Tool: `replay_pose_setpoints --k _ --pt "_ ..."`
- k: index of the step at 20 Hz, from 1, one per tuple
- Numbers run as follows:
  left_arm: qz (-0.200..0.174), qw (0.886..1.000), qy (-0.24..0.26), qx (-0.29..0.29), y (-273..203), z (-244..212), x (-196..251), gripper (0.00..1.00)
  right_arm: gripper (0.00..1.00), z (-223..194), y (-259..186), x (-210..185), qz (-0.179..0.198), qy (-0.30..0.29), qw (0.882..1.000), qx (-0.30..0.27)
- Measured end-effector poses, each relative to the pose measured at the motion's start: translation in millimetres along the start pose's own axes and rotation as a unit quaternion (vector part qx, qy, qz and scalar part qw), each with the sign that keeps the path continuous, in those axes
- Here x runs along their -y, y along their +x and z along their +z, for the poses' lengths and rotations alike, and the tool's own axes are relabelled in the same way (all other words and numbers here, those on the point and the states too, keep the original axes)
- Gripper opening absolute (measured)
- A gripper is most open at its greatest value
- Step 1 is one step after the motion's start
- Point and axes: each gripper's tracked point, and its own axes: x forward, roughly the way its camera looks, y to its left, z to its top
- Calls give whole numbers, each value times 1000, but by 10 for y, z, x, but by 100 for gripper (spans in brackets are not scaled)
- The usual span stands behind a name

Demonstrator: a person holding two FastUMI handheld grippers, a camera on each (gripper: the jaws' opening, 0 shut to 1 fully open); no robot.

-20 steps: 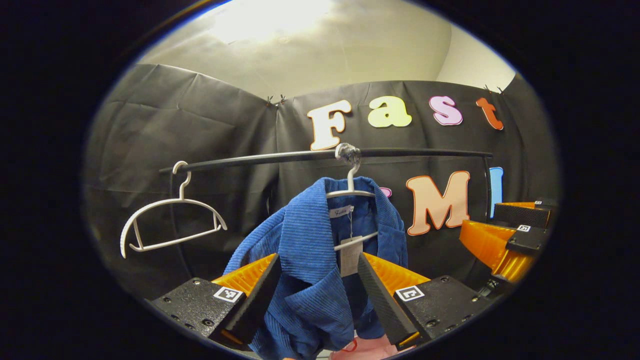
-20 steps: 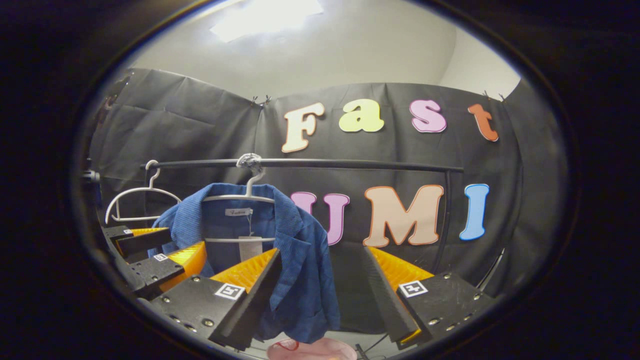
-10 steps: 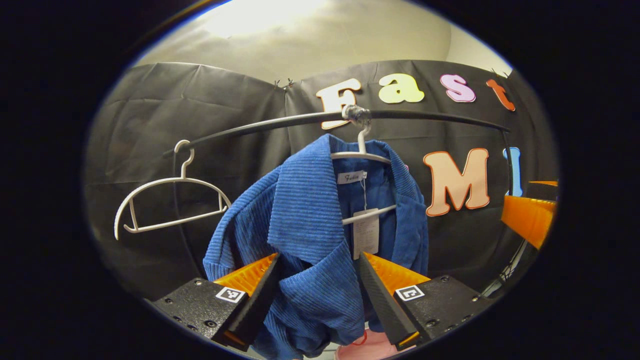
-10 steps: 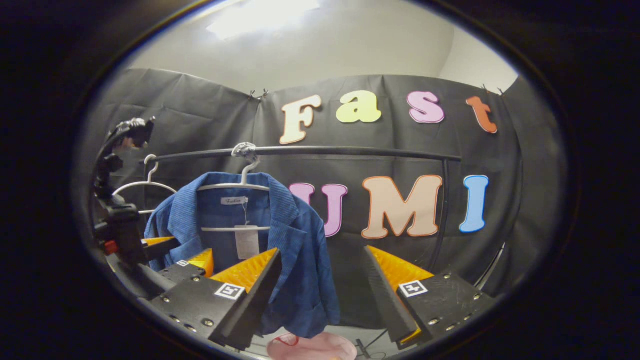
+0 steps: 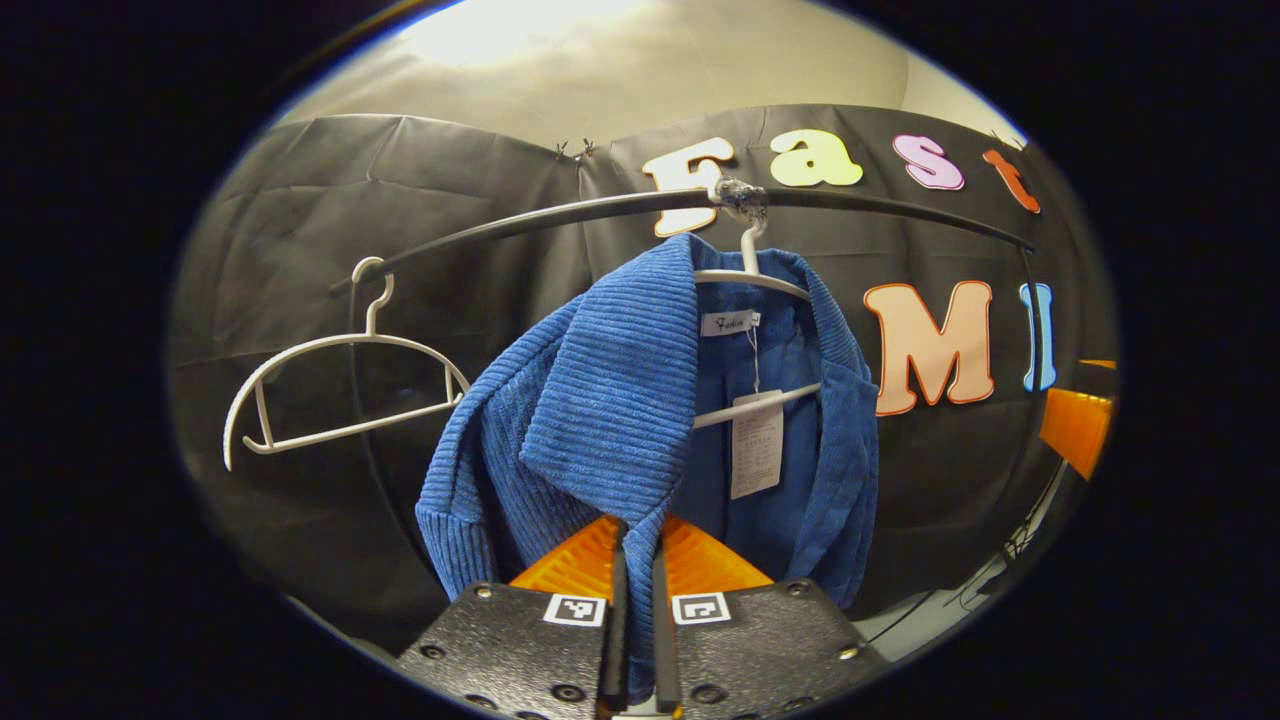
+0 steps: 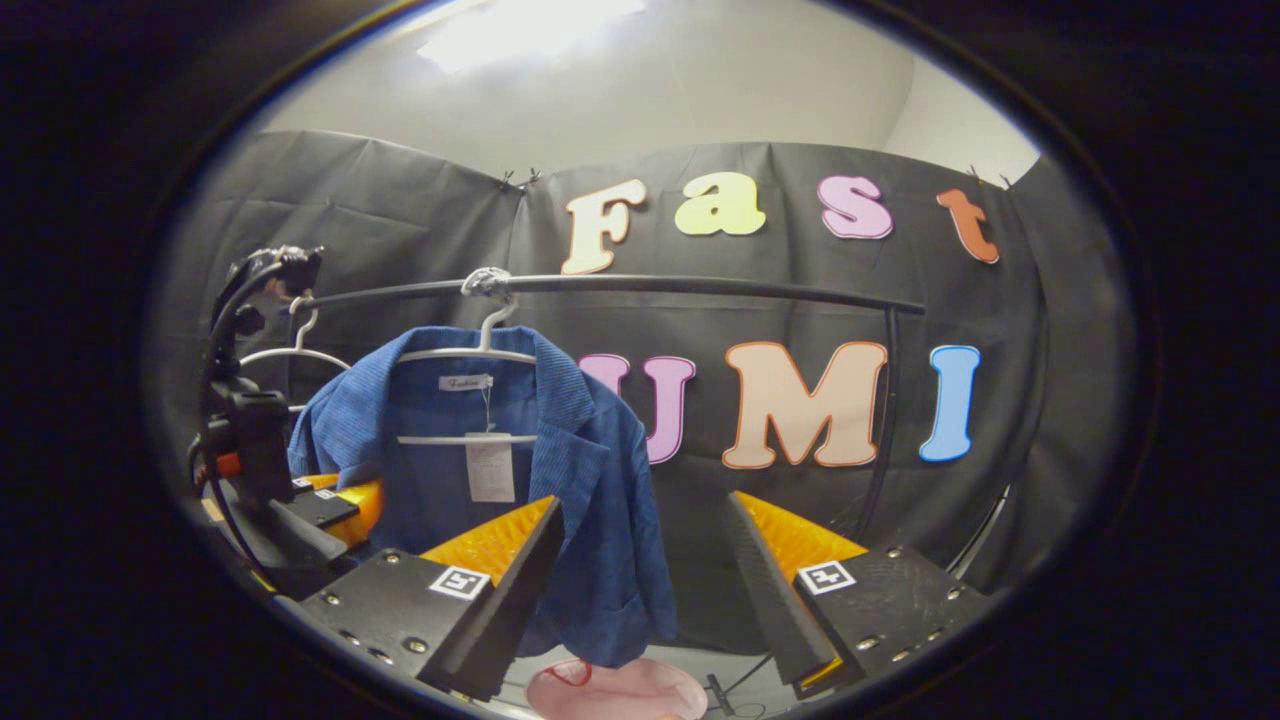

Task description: Grasp the clothes on the hanger with both hands and then place them into the laundry hamper below.

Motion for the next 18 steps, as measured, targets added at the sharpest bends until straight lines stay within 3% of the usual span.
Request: replay_pose_setpoints --k 5,12,18 --pt "-14 1000 1 14 -93 79 -74 2 94 -67 190 -251 27 -3 1000 -2" --pt "-45 999 -8 29 -199 176 -74 2 94 -153 748 -662 54 0 999 -5" --pt "-54 998 0 29 -229 211 -122 2 94 -303 1229 -862 41 -10 999 -15"
